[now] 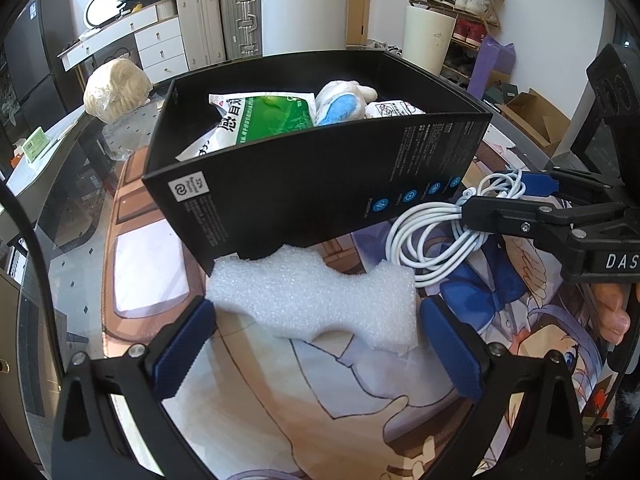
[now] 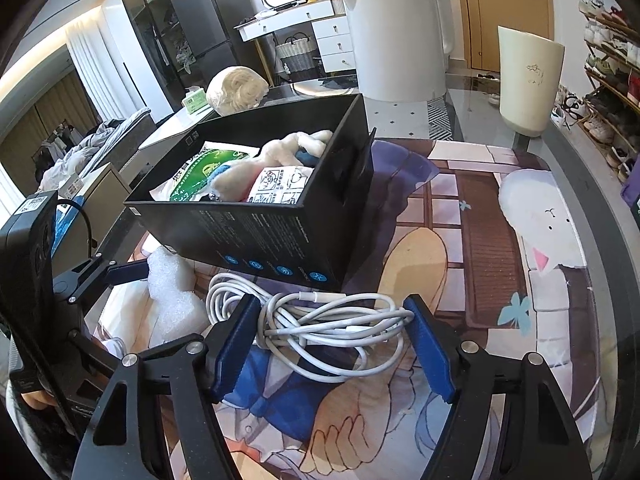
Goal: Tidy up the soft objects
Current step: 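Close right tool on the white cable while left tool grasps the white foam, then lift the cable and foam and carry both over the black box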
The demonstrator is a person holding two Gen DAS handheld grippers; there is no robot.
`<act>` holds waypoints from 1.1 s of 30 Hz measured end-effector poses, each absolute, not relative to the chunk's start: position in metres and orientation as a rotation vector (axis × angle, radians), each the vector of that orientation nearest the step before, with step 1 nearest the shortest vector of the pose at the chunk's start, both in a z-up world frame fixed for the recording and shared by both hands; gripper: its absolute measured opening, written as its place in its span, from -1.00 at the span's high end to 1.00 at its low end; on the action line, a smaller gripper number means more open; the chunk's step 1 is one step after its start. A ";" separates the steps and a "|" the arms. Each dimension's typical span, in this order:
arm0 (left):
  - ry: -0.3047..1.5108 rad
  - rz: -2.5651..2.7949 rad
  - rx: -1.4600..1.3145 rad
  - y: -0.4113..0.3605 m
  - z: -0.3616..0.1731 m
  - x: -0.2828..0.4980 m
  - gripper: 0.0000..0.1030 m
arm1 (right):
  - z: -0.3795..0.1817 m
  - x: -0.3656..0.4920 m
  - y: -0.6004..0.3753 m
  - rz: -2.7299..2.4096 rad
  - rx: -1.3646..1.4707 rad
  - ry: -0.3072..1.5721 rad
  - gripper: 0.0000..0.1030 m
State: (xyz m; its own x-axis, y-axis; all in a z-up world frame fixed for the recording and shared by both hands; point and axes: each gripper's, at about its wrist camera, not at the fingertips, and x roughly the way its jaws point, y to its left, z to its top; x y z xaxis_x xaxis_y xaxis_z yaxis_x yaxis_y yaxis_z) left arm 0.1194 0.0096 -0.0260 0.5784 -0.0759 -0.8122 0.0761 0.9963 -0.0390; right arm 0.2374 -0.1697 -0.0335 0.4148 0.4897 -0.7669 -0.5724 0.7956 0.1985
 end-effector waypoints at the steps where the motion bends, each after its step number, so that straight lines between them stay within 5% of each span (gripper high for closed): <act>1: 0.950 -0.088 0.001 0.010 -0.026 0.119 -0.98 | -0.034 0.238 -0.170 0.669 -0.101 0.929 -0.44; 9: 0.928 -0.103 0.005 0.010 -0.023 0.117 -0.72 | -0.032 0.239 -0.171 0.672 -0.109 0.919 -0.43; 33: 0.800 -0.087 -0.031 0.024 -0.005 0.085 -0.71 | -0.015 0.229 -0.177 0.725 -0.110 0.861 -0.41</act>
State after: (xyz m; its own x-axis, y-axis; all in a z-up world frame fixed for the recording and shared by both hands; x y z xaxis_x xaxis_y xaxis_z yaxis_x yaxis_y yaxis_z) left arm 0.0851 0.0237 -0.0048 0.6932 -0.0894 -0.7152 0.0662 0.9960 -0.0603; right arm 0.2287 -0.1772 -0.0147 0.4311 0.5377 -0.7246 -0.6228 0.7584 0.1923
